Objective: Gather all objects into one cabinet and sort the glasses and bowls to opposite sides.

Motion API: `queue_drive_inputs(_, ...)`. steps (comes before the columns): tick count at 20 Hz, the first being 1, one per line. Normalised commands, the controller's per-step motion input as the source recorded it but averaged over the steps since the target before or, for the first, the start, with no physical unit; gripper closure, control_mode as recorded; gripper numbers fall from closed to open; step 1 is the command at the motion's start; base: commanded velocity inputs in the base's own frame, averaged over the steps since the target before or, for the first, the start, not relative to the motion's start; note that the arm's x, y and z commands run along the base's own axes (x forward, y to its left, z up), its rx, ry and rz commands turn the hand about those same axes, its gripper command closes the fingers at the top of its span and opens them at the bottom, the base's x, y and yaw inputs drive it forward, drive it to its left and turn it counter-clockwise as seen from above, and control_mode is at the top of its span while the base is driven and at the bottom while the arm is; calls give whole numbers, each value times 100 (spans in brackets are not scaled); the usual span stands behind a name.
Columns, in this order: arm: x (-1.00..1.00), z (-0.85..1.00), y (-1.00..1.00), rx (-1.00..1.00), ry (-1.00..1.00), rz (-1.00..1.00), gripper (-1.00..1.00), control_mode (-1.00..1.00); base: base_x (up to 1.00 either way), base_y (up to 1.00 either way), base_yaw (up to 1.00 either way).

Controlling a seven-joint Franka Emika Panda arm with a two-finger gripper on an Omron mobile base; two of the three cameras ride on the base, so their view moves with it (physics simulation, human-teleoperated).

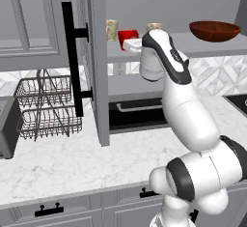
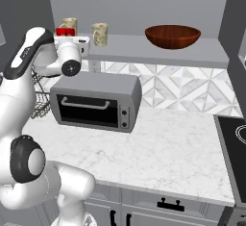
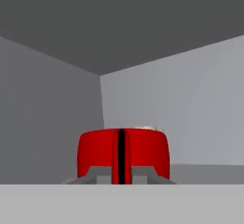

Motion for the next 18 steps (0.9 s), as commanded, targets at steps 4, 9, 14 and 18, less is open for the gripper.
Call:
queue_drive_inputs(4,-29,-30,-8,-1,2,0,100,-100,0,0,0)
queue_drive_inputs(9,-6,-7,0,-1,0,0,100,-100,0,0,0)
queue_drive_inputs(14,17,6,2,0,1,0,100,-100,0,0,0)
queue_drive_inputs(18,17,0,23,0,0,4,100,-100,0,0,0)
